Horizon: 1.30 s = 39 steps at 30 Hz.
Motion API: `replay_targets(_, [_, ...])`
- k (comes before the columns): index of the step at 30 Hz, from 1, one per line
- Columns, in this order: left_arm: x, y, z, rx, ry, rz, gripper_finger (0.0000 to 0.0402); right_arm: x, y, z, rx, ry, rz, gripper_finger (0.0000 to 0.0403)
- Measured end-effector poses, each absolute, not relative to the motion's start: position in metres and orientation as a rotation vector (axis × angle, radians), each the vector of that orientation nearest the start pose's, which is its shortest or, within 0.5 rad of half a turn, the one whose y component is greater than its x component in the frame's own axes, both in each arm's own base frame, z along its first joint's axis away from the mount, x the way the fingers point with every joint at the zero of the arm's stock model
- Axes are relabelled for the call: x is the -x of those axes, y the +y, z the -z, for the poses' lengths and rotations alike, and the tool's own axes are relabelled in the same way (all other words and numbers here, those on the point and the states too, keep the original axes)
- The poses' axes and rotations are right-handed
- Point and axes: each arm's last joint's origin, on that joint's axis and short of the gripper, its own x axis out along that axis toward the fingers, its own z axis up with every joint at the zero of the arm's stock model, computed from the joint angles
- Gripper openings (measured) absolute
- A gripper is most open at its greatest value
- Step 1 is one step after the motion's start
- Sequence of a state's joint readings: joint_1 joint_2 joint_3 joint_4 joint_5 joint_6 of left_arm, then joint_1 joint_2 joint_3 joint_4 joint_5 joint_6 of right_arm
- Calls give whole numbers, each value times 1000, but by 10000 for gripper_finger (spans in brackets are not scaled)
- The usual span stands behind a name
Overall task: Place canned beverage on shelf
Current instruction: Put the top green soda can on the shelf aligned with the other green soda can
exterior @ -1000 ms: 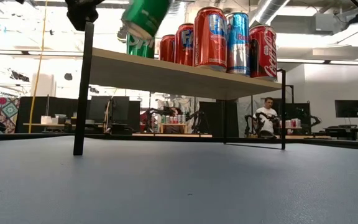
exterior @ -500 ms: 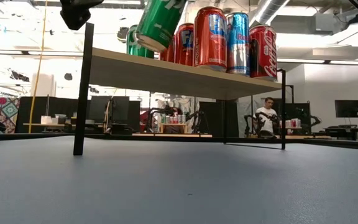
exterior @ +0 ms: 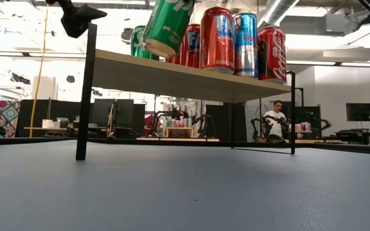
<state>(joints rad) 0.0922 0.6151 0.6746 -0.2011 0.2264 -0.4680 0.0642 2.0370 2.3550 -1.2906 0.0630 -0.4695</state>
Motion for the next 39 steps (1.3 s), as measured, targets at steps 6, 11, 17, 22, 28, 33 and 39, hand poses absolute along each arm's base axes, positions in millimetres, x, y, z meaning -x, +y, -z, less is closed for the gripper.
replay_targets(6, [-140,7,-314,494,193,84,341,-405,24,-393,437,961,-243,270])
replay_targets(11, [-140,8,-312,508,209,42,341,-409,20,-383,421,1018,-241,270])
replay_targets(17, [-140,8,-310,510,228,25,341,-413,20,-374,438,1057,-254,270])
replay_targets(22, [-140,8,-309,510,231,25,341,-415,19,-374,465,1050,-213,270])
replay_targets(28, [-140,8,-309,514,231,24,341,-417,17,-374,477,1039,-170,276])
replay_targets(33, [-140,8,-309,561,234,26,341,-416,18,-374,491,1056,-154,300])
replay_targets(39, [-141,7,-309,575,244,51,341,-416,23,-374,507,1046,-167,322])
